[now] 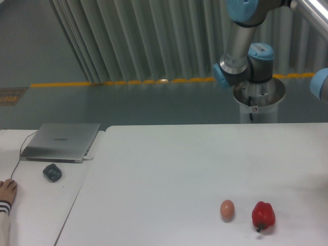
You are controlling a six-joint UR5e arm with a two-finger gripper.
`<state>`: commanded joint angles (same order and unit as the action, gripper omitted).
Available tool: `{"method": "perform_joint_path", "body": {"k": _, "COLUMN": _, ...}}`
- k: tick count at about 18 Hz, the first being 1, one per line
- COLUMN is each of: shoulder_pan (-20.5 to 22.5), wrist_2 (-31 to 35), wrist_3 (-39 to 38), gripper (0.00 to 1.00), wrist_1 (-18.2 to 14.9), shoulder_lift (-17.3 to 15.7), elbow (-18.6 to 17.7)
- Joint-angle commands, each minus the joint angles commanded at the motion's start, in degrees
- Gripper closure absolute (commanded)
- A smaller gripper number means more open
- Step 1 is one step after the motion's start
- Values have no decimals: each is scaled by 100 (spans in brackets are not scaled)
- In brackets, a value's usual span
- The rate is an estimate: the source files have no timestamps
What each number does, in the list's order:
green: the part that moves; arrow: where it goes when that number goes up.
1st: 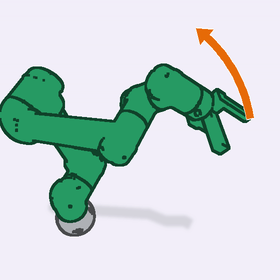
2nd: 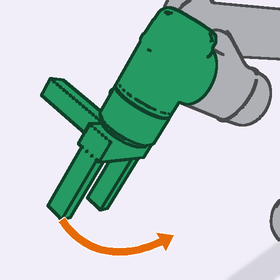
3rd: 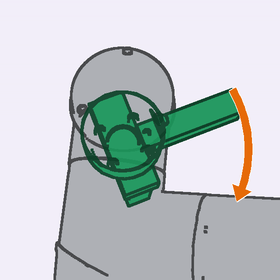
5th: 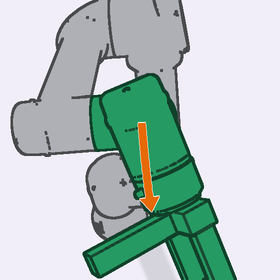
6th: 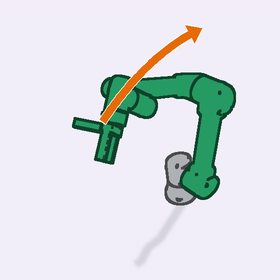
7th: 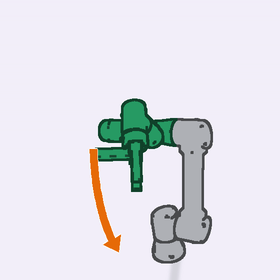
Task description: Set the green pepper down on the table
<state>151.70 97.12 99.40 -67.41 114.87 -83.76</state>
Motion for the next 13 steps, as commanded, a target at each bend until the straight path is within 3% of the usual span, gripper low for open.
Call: {"method": "perform_joint_path", "body": {"k": 13, "shoulder_pan": -61, "wrist_2": 325, "wrist_3": -237, "gripper": 0, "wrist_1": 17, "shoulder_lift": 70, "elbow": -9}}
